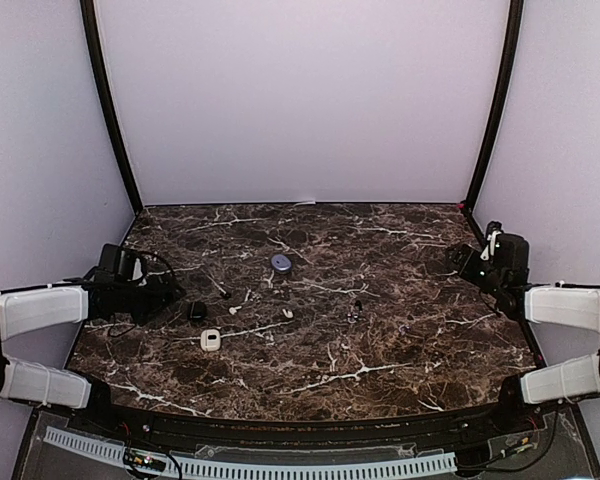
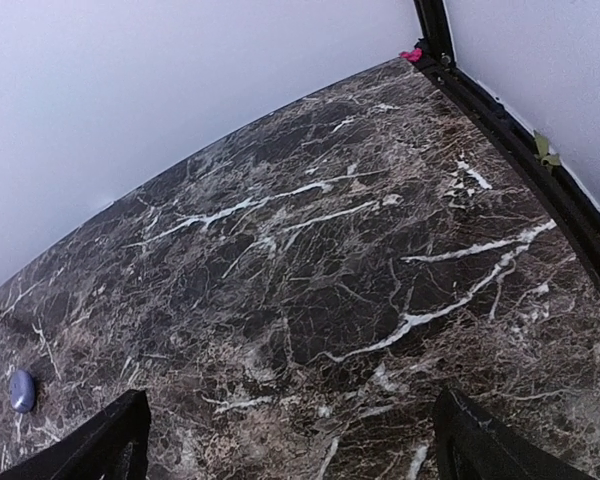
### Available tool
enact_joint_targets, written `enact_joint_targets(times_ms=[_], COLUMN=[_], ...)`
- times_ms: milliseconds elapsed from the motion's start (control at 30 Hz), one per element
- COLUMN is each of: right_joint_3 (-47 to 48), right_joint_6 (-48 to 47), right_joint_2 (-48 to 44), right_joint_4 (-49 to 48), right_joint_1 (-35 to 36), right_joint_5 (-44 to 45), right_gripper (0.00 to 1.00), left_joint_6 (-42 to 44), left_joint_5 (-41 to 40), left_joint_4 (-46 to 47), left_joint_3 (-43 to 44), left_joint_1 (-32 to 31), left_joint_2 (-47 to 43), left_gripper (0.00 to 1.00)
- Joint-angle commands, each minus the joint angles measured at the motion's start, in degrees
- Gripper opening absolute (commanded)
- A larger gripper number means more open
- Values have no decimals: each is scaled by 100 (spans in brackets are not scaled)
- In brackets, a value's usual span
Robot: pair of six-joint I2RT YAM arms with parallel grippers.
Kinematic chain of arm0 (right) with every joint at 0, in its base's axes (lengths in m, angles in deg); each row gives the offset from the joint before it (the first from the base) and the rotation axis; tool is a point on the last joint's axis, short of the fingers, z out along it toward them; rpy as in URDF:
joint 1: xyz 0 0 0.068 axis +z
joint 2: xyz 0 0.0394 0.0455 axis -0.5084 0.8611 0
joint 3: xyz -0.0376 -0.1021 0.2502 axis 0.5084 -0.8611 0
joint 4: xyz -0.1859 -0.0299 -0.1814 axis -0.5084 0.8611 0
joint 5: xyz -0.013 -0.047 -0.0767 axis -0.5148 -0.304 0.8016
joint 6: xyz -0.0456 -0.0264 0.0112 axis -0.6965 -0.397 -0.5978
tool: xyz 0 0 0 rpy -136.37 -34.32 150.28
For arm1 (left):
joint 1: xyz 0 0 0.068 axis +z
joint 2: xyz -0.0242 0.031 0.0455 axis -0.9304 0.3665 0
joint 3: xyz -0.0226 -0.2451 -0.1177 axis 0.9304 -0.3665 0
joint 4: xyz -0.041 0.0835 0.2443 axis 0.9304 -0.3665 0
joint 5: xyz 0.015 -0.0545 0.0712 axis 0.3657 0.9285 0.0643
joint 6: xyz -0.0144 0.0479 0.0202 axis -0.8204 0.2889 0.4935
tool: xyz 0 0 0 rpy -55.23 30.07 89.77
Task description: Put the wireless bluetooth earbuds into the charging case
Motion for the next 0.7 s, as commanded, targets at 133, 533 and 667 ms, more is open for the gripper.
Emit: enact_joint_targets(times_ms=[133,533,667], right_joint_3=[106,-15,-16], right_joint_6=[-298,-488,-503], right_joint_2=[199,-8,-1], right_joint_4=[-418,-479,-495], right_joint_1=[377,536,554], right_joint_5=[-116,22,29], right_gripper=[98,97,96], left_joint_6=[528,782,820], left_joint_5=[-700,-1137,-1236], left_joint_4=[-882,-1413,-1598], left_joint_3=[547,1087,1277], left_joint_1=[-558,-1257,-1378], left_joint_2=[400,1059,1358], left_gripper=[98,99,99])
